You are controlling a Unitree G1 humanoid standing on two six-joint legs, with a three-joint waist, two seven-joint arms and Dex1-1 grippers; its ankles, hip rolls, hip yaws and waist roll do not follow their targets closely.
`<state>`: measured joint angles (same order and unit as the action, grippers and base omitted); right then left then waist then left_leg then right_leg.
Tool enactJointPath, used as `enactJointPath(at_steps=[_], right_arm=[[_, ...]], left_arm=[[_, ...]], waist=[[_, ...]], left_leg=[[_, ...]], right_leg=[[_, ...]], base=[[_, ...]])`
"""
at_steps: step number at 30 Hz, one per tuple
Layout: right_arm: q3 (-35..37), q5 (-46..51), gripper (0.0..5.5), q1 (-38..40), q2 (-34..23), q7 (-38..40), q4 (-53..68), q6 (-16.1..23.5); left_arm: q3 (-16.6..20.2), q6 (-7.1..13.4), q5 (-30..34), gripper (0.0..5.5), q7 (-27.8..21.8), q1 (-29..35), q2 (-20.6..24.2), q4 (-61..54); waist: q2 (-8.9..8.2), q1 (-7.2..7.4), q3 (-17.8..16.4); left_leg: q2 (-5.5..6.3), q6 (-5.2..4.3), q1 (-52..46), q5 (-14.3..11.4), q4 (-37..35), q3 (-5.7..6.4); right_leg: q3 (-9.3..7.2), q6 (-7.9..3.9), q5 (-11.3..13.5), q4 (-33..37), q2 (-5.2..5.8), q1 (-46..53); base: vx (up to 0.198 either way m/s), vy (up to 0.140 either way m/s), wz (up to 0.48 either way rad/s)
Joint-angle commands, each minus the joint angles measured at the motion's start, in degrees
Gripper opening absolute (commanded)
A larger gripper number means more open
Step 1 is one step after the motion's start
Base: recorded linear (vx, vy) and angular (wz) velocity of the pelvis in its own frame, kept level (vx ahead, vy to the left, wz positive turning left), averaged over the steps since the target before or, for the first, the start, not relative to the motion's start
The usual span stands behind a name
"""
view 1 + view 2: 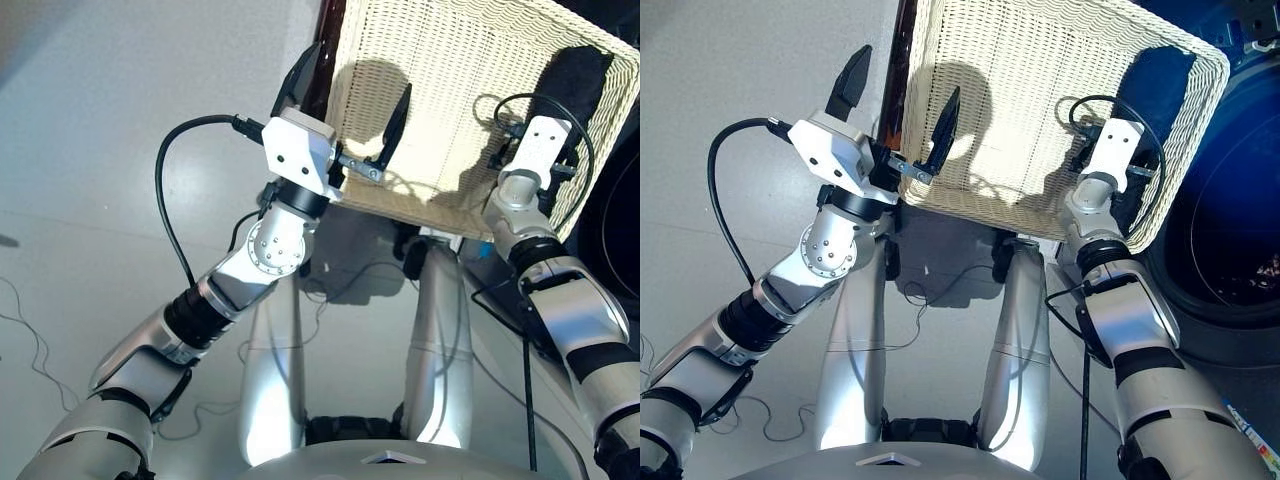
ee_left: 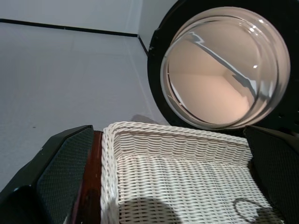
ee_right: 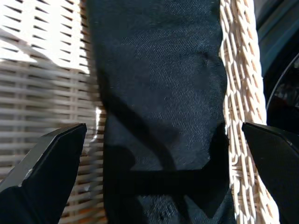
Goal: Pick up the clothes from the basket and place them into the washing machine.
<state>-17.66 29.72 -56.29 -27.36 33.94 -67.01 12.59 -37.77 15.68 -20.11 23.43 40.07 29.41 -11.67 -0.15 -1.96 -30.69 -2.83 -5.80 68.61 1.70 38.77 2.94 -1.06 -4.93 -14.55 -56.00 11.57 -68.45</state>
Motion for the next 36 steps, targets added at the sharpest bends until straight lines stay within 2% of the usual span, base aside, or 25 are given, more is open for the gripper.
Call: enactJointPath(at_steps=[1, 9, 10, 11, 12, 13, 14, 16, 18, 27, 36], right_arm=[[1.0, 2.7, 5.5, -1.7, -4.2, 1.5, -2.2, 0.3], [1.1, 6.4, 5.5, -2.2, -3.8, -0.2, -3.3, 0.4], [1.0, 7.4, 3.69, -2.2, -3.8, -0.8, -3.4, 0.5], [1.0, 7.8, 2.7, -2.2, -3.7, -1.1, -3.3, 0.6], [1.0, 8.3, 2.57, -2.1, -3.7, -1.6, -3.3, 0.6], [0.9, 8.9, 1.62, -2.0, -3.8, -2.2, -3.3, 0.6], [0.6, 9.7, 1.1, -1.8, -3.7, -3.4, -2.9, 0.6], [0.4, 11.3, 0.71, -1.5, -3.8, -5.1, -2.8, 0.6], [0.2, 12.3, 0.0, -1.3, -4.0, -6.1, -2.6, 0.6], [-0.8, 15.6, 0.0, -0.6, -5.6, -12.4, -3.3, -1.2], [-0.1, 18.1, 0.0, 0.5, -5.7, -13.4, -1.1, 0.4]], left_arm=[[1.2, 2.2, 2.8, 5.5, 0.9, 0.2, -1.2, -8.9], [1.3, 2.0, 2.3, 5.5, 1.3, 0.1, -0.6, -8.6], [1.3, 2.0, 2.1, 5.5, 1.2, 0.0, -0.5, -8.8], [1.3, 2.0, 2.0, 5.5, 1.1, 0.0, -0.5, -8.8], [1.3, 2.0, 1.9, 5.5, 1.1, -0.1, -0.5, -8.9], [1.4, 2.0, 1.7, 5.5, 1.0, -0.1, -0.5, -8.9], [1.5, 2.1, 1.4, 5.5, 0.7, -0.3, -0.5, -8.9], [1.5, 2.1, 0.9, 5.5, 0.4, -0.4, -0.4, -8.9], [1.5, 2.2, 0.7, 5.5, 0.1, -0.4, -0.4, -8.9], [2.1, 1.7, -1.4, 5.5, -1.8, -1.4, 0.1, -8.9], [2.7, 1.5, -2.5, 5.5, -2.5, -2.3, 0.2, -8.9]], waist=[[3.89, 0.47, 0.9], [3.74, 0.6, 0.9], [3.66, 0.6, 0.9], [3.62, 0.6, 0.9], [3.62, 0.58, 0.9], [3.59, 0.61, 0.9], [3.54, 0.61, 0.9], [3.49, 0.61, 0.9], [3.48, 0.62, 0.9], [3.45, 0.3, 0.9], [3.04, 0.4, 0.9]], left_leg=[[-0.71, 1.03, -1.6, -6.9, 4.5, -3.08], [-0.69, 1.12, -1.2, -7.2, 5.2, -3.15], [-0.63, 1.13, -1.2, -7.2, 5.2, -3.11], [-0.65, 1.13, -1.2, -7.2, 5.2, -3.15], [-0.68, 1.14, -1.3, -7.2, 5.1, -3.12], [-0.71, 1.13, -1.3, -7.2, 5.1, -3.2], [-0.71, 1.1, -1.4, -7.2, 5.1, -3.24], [-0.69, 1.09, -1.3, -7.2, 5.2, -3.3], [-0.67, 1.09, -1.3, -7.2, 5.3, -3.25], [-0.58, 1.15, -0.7, -7.3, 6.0, -3.15], [-0.46, 1.28, -1.0, -7.2, 6.0, -3.42]], right_leg=[[-0.78, -0.98, 5.3, 6.3, -0.78, -0.2], [-0.77, -0.93, 5.2, 6.0, -0.77, -0.5], [-0.71, -0.93, 5.2, 6.0, -0.79, -0.5], [-0.71, -0.91, 5.2, 6.1, -0.78, -0.5], [-0.69, -0.91, 5.2, 6.1, -0.79, -0.5], [-0.71, -0.9, 5.2, 6.1, -0.79, -0.5], [-0.65, -0.89, 5.2, 6.1, -0.78, -0.5], [-0.67, -0.89, 5.2, 6.1, -0.77, -0.5], [-0.63, -0.88, 5.2, 6.0, -0.8, -0.6], [-0.72, -0.91, 5.6, 5.8, -0.79, -0.9], [-0.53, -0.93, 6.1, 6.2, -0.92, -0.6]], base=[[0.0, 0.0, 0.0], [0.0, 0.0, 0.0], [0.0, 0.0, 0.0], [0.0, 0.0, 0.0], [0.0, 0.0, 0.0], [0.0, 0.0, 0.0], [0.0, 0.0, 0.0], [0.0, 0.0, 0.0], [0.0, 0.0, 0.0], [0.0, 0.0, 0.0], [0.0, 0.0, 0.0]])
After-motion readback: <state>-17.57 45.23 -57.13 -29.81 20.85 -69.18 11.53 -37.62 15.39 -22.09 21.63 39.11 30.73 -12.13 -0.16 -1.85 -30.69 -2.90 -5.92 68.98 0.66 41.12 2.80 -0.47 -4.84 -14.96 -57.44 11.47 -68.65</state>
